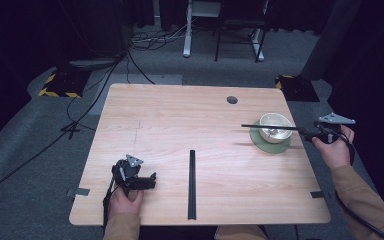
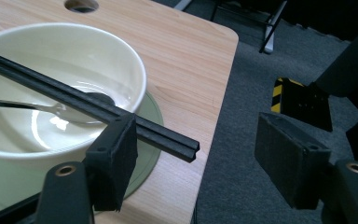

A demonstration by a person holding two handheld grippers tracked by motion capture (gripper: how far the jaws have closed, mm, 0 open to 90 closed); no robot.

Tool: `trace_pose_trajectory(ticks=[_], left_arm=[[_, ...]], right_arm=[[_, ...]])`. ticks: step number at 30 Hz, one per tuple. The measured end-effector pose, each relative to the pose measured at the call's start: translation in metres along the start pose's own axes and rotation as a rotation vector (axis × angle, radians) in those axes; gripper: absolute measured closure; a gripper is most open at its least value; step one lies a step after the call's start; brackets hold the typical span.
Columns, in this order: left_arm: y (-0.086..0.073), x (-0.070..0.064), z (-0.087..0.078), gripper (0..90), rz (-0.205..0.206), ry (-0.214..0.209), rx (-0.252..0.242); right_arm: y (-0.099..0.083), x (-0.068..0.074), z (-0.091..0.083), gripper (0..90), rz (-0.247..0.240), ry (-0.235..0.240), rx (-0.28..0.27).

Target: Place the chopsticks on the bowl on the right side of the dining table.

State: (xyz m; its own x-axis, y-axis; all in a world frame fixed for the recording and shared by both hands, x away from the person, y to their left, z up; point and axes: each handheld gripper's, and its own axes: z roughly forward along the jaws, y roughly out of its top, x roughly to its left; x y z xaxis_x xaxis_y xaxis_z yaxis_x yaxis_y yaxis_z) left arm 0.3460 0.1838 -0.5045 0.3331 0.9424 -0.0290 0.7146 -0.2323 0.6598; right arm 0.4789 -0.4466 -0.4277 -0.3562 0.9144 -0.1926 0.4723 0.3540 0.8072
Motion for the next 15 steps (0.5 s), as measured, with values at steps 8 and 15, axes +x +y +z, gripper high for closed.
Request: trace_pose_trajectory(ticks=[8,15], left_arm=[[0.000,0.000,0.000,0.3,0.000,0.000,0.000],[0.000,0.000,0.000,0.3,-0.001,0.000,0.000]], right_arm=[[0.010,0.003,-0.025,30.4,0.010,0.052,-0.040],[0.022,0.017,-0.049,29.7,0.015,0.141,-0.070]])
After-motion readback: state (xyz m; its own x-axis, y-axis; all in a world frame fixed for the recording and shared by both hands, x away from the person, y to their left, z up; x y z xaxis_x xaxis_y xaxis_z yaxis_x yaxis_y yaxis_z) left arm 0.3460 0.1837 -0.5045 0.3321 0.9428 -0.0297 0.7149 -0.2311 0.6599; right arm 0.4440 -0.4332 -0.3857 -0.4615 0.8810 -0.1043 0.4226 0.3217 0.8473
